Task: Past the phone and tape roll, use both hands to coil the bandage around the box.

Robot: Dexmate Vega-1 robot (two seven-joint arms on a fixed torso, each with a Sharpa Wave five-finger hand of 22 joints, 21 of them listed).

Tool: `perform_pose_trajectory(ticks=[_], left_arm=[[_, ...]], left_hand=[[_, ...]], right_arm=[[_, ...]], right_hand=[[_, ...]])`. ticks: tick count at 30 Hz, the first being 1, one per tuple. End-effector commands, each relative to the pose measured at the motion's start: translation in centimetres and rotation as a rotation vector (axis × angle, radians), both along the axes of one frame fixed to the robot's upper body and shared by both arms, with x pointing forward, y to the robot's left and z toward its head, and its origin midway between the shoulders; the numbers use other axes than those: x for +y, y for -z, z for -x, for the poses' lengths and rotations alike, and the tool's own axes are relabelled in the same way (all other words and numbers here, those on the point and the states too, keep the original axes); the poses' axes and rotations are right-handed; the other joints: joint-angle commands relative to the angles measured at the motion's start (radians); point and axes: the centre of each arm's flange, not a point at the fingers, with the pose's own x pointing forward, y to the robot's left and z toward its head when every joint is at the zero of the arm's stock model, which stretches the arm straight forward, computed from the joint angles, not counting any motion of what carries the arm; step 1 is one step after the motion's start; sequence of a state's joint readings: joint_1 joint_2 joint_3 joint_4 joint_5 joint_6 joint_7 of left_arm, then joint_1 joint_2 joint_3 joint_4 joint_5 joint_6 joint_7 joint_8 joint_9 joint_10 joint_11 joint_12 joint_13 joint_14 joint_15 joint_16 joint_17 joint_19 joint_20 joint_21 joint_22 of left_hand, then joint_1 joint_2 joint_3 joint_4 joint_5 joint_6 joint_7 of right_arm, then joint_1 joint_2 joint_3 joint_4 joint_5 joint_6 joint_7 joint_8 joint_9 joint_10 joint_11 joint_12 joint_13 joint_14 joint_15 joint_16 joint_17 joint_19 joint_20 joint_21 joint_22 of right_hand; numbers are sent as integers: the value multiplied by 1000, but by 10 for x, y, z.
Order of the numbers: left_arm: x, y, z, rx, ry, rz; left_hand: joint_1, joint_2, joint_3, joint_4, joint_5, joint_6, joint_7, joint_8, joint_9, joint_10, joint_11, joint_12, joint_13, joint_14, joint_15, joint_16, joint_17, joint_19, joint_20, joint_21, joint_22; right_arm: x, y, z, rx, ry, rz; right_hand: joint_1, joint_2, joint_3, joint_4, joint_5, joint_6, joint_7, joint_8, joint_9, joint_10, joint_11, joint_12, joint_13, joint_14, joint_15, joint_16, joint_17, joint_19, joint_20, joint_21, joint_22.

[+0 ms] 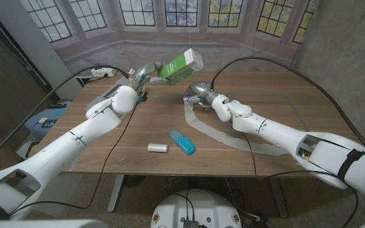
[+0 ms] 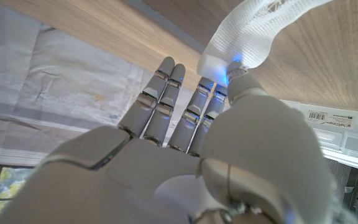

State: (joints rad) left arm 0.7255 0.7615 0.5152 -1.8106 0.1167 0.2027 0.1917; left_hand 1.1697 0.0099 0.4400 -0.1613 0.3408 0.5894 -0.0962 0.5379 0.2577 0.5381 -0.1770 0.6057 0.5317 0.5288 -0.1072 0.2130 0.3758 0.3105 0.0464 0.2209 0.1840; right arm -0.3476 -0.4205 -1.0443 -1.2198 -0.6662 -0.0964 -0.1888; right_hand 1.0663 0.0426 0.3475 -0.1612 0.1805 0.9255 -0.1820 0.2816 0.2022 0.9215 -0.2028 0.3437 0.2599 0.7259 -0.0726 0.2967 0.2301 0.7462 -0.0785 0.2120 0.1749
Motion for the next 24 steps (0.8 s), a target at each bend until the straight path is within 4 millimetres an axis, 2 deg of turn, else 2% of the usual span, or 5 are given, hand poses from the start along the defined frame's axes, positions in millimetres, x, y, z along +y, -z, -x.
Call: perform_pose_trajectory(ticks=[1,24], left_arm=[[-4,2,-1,45,42,-31],[-4,7,4,106,67,-89]], left_hand=[[-20,35,2,9,4,35,25,217,3,23,-17,2,166,-2,4,-3,2,-4,-1,-1,5],[-28,39,4,11,7,28,23,223,1,18,-18,-4,167,-10,5,-8,0,-11,-1,-3,5]], right_arm=[[-15,-8,2,-27,17,2],[-23,-22,2,-82,19,38]], right_hand=[[13,2,-4,-3,-2,10,-2,8,6,8,-2,6,3,9,-162,2,4,12,-72,6,3],[20,6,-11,-1,-2,23,1,10,8,25,1,8,1,27,-163,0,6,19,-78,6,3]])
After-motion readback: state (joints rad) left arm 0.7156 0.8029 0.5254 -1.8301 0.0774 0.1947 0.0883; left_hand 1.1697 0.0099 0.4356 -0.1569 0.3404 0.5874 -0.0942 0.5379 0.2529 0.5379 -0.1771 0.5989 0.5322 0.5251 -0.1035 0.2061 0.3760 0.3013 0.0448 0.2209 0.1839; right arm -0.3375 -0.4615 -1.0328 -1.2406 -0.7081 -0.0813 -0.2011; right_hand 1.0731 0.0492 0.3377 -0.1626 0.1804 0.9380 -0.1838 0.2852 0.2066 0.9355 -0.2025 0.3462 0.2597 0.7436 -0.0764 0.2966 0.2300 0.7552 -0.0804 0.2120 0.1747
